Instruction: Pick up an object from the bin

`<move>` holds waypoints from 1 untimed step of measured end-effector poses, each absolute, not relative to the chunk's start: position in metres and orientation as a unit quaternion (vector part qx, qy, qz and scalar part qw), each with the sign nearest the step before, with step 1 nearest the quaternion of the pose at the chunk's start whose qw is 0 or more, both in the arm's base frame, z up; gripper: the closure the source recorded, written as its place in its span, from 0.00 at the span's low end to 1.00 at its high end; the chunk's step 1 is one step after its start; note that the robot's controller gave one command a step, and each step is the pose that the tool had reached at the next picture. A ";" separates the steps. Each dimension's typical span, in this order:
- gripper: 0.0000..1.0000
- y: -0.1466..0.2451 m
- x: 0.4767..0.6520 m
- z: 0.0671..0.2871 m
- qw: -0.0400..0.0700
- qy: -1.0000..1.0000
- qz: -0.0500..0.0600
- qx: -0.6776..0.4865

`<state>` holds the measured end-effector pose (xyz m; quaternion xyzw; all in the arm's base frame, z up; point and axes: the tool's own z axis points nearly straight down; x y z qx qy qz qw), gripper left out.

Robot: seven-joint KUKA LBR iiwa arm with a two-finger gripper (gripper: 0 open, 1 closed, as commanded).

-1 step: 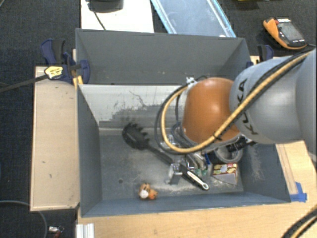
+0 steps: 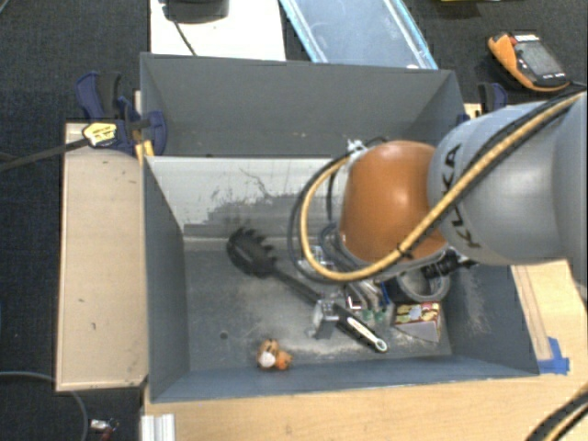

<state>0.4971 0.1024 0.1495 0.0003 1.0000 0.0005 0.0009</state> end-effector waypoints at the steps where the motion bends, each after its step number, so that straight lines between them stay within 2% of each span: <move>1: 0.00 0.157 0.560 0.068 0.001 1.000 0.002 0.027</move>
Offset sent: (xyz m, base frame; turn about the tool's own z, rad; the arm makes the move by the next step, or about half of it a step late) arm 0.0165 -0.0739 -0.0795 0.2331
